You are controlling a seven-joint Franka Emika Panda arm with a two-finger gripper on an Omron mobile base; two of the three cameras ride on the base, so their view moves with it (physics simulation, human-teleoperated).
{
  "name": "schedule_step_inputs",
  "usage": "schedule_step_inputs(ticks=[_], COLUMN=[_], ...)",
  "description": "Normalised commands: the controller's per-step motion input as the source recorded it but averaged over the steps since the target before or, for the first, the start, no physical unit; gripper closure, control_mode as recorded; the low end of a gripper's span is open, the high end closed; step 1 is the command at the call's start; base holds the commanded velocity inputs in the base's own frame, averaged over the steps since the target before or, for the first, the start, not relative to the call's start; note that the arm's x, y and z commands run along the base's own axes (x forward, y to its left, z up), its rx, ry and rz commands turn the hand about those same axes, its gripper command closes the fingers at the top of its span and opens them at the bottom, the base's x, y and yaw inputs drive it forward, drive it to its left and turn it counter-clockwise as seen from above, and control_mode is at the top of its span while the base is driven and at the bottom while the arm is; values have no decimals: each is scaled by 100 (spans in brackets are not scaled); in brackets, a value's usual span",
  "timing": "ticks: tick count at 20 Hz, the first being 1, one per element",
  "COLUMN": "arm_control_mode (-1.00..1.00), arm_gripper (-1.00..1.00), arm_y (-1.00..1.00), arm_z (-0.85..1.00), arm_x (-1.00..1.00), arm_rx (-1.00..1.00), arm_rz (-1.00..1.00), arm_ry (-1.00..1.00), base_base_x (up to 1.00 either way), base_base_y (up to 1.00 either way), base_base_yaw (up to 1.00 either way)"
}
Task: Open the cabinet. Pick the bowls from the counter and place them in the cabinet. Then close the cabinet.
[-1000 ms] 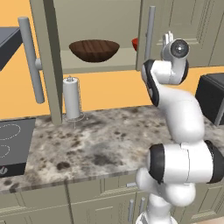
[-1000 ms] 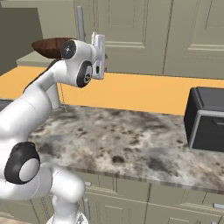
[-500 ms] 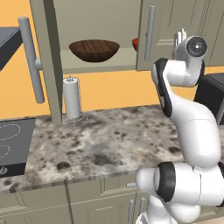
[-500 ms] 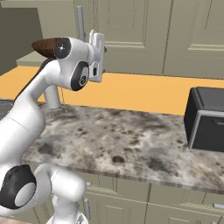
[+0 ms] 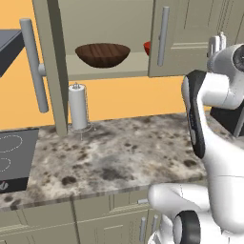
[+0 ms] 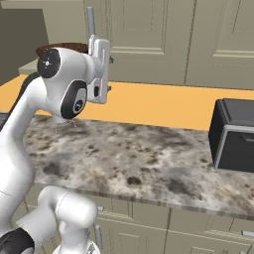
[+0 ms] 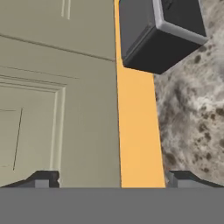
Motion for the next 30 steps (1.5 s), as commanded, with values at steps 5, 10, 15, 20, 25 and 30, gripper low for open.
schedule_step_inputs(ticks=[5, 10, 15, 20, 25, 30], arm_control_mode=[-100, -100, -100, -100, -100, -100], arm_gripper=[-100, -100, -100, -100, -100, -100], arm_y=[0, 2, 8, 22, 51, 64], arm_z=[0, 7, 34, 20, 5, 3], arm_x=[-100, -100, -92, -75, -58, -36], arm_rx=[0, -2, -46, -62, -65, -52], arm_rz=[0, 0, 4, 2, -5, -16], arm_ry=[-6, -9, -16, -11, -2, 11], base_base_x=[0, 0, 0, 0, 0, 0], base_base_y=[0, 0, 0, 0, 0, 0], base_base_yaw=[0, 0, 0, 0, 0, 0])
